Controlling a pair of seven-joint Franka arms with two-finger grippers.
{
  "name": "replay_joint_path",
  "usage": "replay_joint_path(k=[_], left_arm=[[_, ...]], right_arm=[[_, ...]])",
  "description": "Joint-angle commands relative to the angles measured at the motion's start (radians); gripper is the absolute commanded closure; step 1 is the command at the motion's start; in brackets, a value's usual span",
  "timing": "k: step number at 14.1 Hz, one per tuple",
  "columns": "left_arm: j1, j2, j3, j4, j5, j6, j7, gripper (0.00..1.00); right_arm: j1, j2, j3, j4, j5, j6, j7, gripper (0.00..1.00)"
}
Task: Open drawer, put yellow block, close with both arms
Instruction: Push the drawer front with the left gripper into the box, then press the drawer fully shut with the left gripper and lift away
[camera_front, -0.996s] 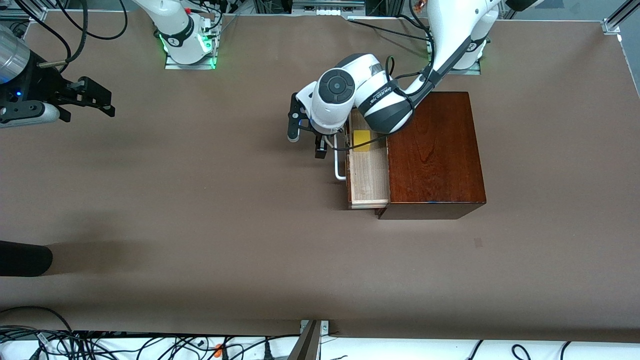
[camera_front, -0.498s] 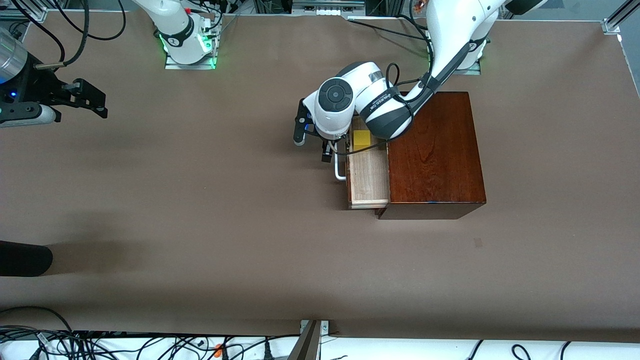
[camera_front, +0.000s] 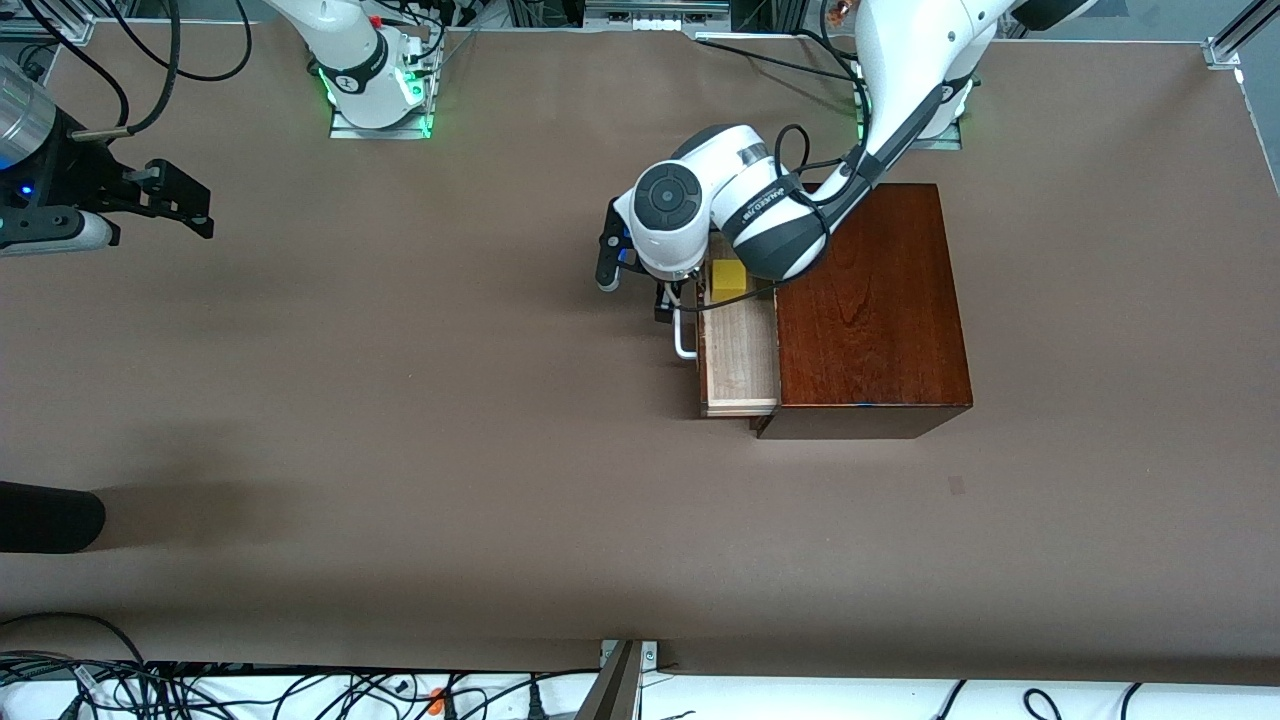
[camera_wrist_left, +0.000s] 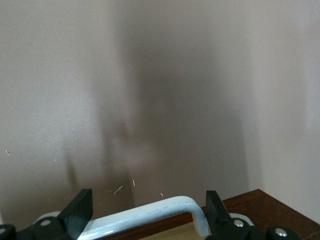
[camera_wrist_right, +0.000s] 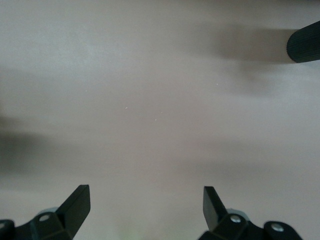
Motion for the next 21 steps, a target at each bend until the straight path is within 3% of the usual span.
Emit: replay_joint_path(k=[1, 10, 21], left_arm=[[0.049, -0.015, -0.001, 0.007, 0.026, -0.070, 0.044, 0.00], [0.112, -0.038, -0.005, 0.017, 0.026, -0.173, 0.056, 0.00], [0.150, -0.045, -0.004, 0.017, 0.024, -0.185, 0.061, 0.00]], right_arm=[[-0.002, 0.007, 0.003, 0.014, -0.002, 0.008, 0.011, 0.00], [-0.003, 0.010, 0.002, 0.014, -0.002, 0.031, 0.006, 0.00], [-0.003, 0.010, 0.002, 0.014, -0.002, 0.033, 0.004, 0.00]])
